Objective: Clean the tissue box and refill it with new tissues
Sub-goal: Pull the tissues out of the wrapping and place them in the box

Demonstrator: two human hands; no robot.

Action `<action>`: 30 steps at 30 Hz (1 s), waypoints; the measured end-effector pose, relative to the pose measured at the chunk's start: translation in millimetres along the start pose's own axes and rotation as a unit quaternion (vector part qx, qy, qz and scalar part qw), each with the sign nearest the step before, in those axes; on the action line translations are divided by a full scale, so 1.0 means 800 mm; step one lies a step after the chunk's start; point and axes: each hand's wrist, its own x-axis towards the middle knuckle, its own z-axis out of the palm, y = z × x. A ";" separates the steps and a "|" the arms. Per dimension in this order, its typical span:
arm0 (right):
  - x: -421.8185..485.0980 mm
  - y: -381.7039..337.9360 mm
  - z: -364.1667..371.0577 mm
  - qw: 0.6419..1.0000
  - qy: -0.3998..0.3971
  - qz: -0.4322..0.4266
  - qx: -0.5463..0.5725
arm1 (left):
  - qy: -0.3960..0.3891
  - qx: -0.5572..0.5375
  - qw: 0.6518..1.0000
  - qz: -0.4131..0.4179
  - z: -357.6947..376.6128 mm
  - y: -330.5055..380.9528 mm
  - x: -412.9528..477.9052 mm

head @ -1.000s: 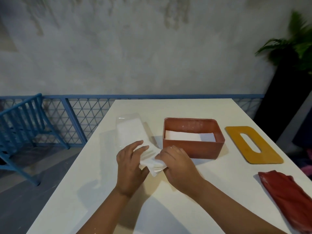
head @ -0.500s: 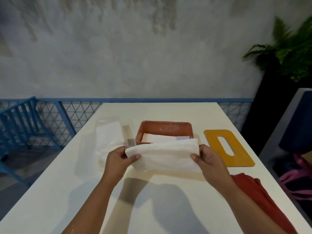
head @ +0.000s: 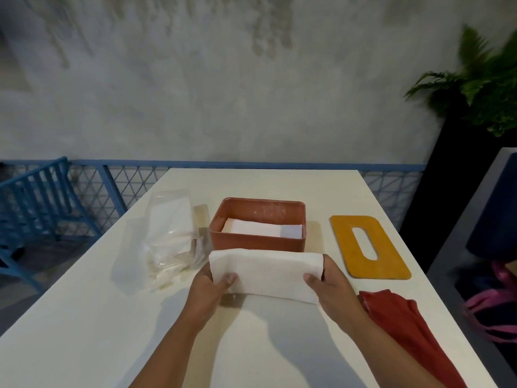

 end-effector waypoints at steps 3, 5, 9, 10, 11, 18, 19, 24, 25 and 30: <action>0.001 0.000 -0.005 1.000 0.000 -0.009 -0.007 | -0.020 -0.001 1.000 0.001 -0.001 0.001 0.002; -0.001 0.004 -0.011 0.999 -0.004 0.000 -0.034 | -0.048 0.004 0.999 -0.019 -0.002 -0.006 0.002; -0.003 0.000 -0.031 0.999 -0.020 0.000 -0.034 | -0.038 0.032 0.999 0.009 -0.004 0.000 -0.002; -0.003 -0.006 -0.037 0.999 -0.027 -0.009 -0.040 | -0.031 0.043 0.998 0.029 -0.003 0.009 -0.003; -0.002 -0.012 -0.044 0.998 -0.039 -0.020 -0.046 | -0.027 0.051 0.997 0.048 -0.001 0.020 -0.003; 0.009 -0.061 -0.037 0.987 -0.129 -0.080 -0.056 | -0.024 -0.054 0.982 0.178 0.046 0.109 -0.014; 0.010 -0.063 -0.030 0.988 -0.124 -0.085 -0.026 | -0.021 -0.071 0.980 0.186 0.053 0.114 -0.018; 0.001 -0.047 -0.003 0.989 -0.091 -0.082 0.087 | -0.021 -0.092 0.985 0.146 0.075 0.097 -0.029; -0.002 -0.041 0.000 0.989 -0.087 -0.078 0.089 | -0.024 -0.088 0.988 0.122 0.075 0.084 -0.029; -0.007 -0.020 0.007 0.990 -0.087 -0.039 0.100 | -0.071 -0.052 0.995 0.054 0.070 0.032 -0.031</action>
